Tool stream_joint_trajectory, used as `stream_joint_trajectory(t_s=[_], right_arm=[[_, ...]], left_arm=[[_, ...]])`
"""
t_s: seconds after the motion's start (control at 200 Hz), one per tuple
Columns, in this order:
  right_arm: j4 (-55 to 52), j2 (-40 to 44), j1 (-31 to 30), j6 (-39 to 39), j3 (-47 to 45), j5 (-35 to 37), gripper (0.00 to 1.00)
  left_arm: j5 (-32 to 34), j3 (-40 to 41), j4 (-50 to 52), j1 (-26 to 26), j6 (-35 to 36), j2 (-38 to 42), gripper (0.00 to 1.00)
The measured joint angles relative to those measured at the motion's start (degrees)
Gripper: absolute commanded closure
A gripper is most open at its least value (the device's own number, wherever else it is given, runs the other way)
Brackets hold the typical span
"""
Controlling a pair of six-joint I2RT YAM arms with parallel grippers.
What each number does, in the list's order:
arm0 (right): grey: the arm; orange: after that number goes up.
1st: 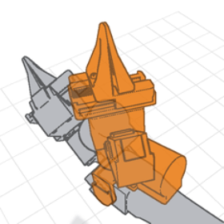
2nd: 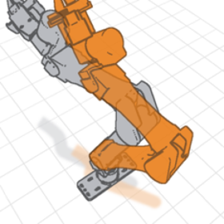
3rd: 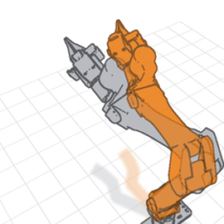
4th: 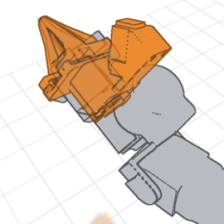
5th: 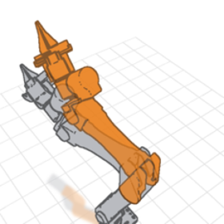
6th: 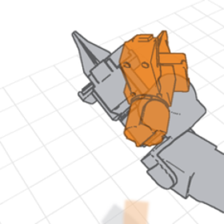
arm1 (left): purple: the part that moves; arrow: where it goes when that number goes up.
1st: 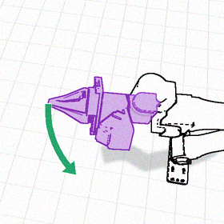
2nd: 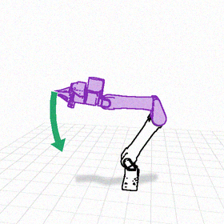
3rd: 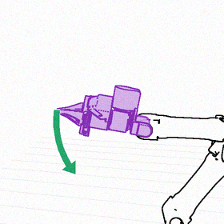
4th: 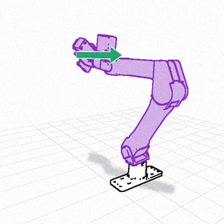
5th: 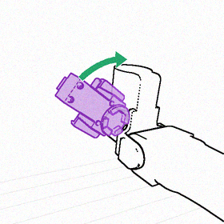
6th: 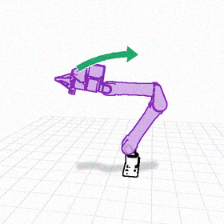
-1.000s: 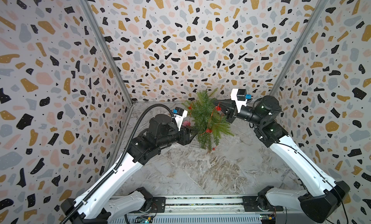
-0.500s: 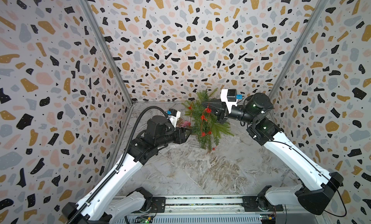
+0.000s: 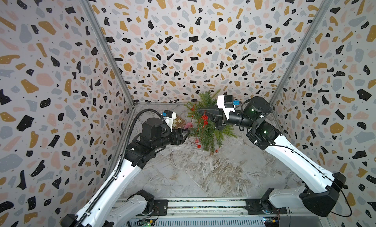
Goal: Remove string lights from the small christmas tree
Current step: Remove the light string from the Christmas tree.
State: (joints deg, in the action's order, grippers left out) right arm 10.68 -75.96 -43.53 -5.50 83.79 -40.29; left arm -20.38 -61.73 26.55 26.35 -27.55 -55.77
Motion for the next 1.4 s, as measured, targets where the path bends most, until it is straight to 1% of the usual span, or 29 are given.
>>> stream_joint_trajectory(t_s=[0.22, 0.401, 0.576, 0.746, 0.871, 0.996, 1.132, 1.217, 1.402], right_arm=[[-0.2, 0.5, -0.3, 0.0, -0.5, 0.3, 1.0], [-0.2, 1.0, -0.6, 0.0, -1.4, 0.7, 1.0], [-1.0, 1.6, -0.9, 0.0, -1.9, 1.0, 1.0], [-1.2, 2.3, -1.1, -0.1, -2.9, 1.2, 1.0], [-1.3, 2.4, -1.1, -0.1, -3.4, 1.4, 1.0], [-1.3, 2.4, -1.2, -0.1, -3.9, 1.5, 1.0], [-1.3, 2.4, -1.2, -0.1, -4.5, 1.6, 1.0], [-1.3, 2.4, -1.2, 0.0, -4.8, 1.6, 1.0], [-1.2, 2.4, -1.3, 0.1, -5.0, 1.6, 1.0]], left_arm=[[-4.2, 1.8, -1.3, 0.0, -1.9, 1.5, 0.32], [-8.0, 6.9, -5.2, 0.0, -6.7, 1.3, 0.33], [-10.7, 9.2, -9.6, 0.0, -12.4, 0.3, 0.33], [-10.5, 11.9, -16.1, 0.1, -19.4, -1.4, 0.33], [-8.8, 13.3, -17.7, 0.5, -22.7, -3.0, 0.33], [-7.1, 13.7, -17.9, 0.7, -24.2, -3.6, 0.33], [-6.6, 13.7, -19.4, 1.0, -25.1, -4.8, 0.36], [-6.2, 13.7, -20.1, 1.7, -25.6, -5.6, 0.37], [-5.1, 14.0, -21.1, 2.7, -26.3, -7.1, 0.44]])
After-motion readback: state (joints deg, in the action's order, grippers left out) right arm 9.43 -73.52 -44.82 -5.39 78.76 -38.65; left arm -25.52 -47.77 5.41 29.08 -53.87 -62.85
